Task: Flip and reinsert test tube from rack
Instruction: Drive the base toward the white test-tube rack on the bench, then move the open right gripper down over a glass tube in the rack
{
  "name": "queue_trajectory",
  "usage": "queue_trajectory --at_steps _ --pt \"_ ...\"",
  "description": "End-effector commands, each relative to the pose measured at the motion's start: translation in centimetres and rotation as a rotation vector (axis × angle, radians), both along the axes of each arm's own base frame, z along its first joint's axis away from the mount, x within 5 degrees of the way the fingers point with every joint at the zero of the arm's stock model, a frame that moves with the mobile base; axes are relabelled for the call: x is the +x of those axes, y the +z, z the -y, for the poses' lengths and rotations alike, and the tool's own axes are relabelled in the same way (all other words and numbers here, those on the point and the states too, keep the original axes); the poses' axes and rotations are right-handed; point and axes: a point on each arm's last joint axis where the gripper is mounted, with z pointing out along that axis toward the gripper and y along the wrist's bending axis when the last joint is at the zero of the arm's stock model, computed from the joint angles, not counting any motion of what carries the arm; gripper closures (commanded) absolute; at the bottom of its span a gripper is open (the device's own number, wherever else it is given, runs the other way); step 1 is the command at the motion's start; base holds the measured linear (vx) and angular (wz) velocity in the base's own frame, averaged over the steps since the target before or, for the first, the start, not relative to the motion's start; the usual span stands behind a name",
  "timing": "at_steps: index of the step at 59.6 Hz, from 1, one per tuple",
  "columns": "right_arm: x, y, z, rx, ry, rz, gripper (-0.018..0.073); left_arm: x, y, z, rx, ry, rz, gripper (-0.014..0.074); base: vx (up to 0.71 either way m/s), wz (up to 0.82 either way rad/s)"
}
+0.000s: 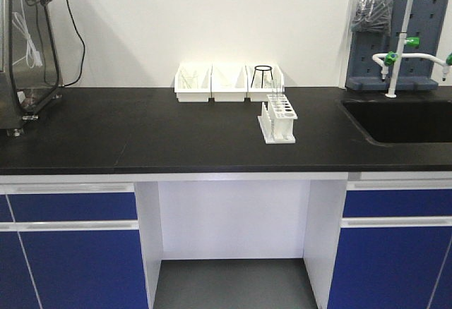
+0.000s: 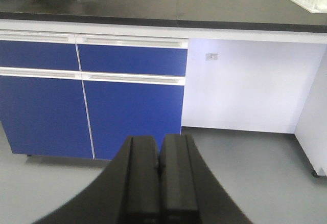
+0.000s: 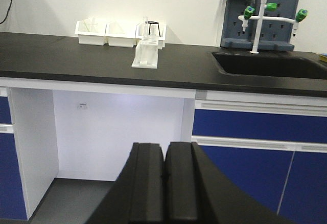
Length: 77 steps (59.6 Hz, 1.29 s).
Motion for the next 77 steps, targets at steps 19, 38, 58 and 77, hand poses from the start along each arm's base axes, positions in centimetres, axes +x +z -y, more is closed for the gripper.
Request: queue_trajectory --at_steps 19,38,58,77 --pt "-0.03 0.74 -0.06 -0.016 0.005 0.085 0.0568 0.07 0.85 0.08 0.004 -0.012 0.099 0.0603 0.39 0.02" --pt "-0.03 0.74 -0.06 -0.016 0.005 0.085 0.0568 0.07 0.85 0.08 0.004 -0.012 0.099 0.0603 0.46 0.02" --pt "-0.03 0.74 -0.06 -0.016 0.005 0.085 0.0568 0.07 0.85 0.08 0.004 -0.012 0.099 0.0603 0.47 0.01" --pt "-0.03 0.74 -0.06 -0.016 0.005 0.085 0.0568 0.07 0.85 0.08 0.004 -0.012 0.099 0.0603 0.38 -0.01"
